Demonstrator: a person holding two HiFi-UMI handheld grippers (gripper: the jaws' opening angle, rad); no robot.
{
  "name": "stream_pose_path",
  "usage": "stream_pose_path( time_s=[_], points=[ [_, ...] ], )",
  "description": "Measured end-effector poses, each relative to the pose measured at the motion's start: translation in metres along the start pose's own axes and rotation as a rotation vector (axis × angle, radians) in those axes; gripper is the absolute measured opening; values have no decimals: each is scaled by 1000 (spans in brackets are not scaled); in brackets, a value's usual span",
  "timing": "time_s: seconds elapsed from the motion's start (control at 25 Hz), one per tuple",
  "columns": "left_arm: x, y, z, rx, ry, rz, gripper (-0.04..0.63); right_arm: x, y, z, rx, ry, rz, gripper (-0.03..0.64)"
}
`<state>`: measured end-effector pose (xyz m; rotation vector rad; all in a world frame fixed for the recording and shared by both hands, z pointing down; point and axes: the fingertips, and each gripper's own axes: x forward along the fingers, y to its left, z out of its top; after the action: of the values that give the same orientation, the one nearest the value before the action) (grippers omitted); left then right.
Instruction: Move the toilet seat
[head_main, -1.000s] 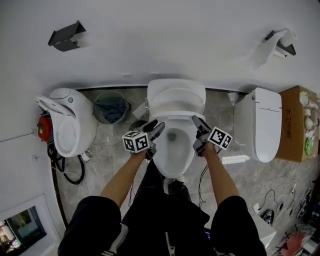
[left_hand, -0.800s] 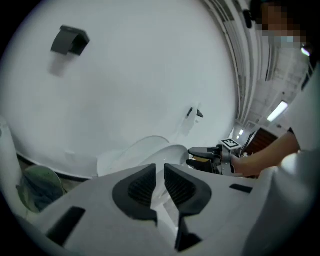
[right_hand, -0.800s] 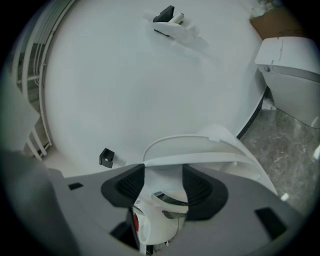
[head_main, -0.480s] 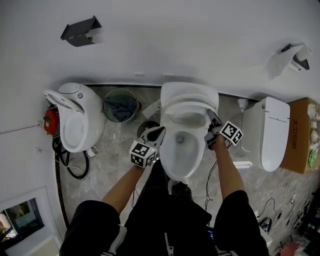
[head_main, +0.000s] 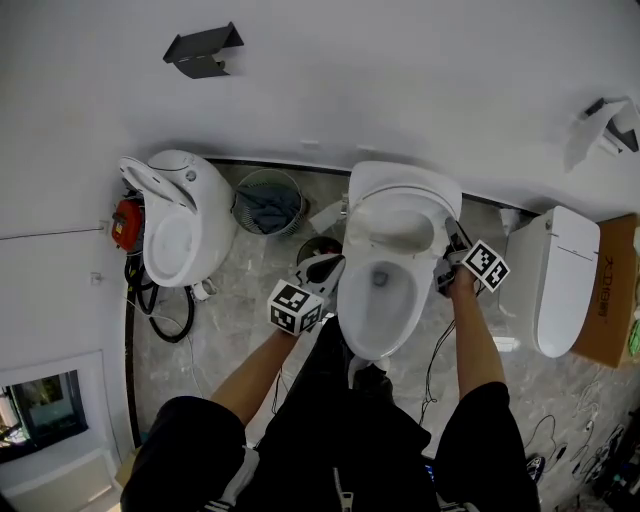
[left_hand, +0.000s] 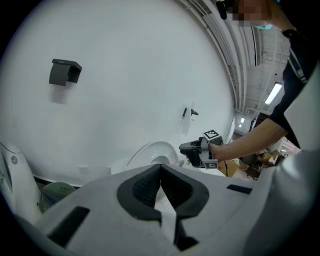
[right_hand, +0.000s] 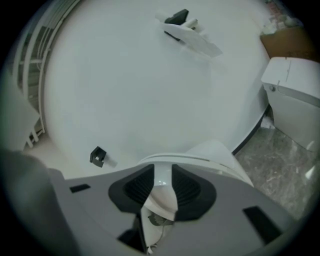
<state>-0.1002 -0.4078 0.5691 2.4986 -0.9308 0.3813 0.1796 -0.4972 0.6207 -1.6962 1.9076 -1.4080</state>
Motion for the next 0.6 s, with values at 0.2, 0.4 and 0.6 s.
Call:
stream_pose_path(
  time_s=[0.2,0.4,0.6],
  points=[
    [-19,-28,16,36,-66,31,0,-66,28,-2,-177,-49,0,5],
    [-53,-72,20,55,-121,65,0,-156,56,-12,-464,-73,20,5],
    [-97,-120,17,81,-168,134,0,-248,87,-34,-659,-121,58,3]
  ],
)
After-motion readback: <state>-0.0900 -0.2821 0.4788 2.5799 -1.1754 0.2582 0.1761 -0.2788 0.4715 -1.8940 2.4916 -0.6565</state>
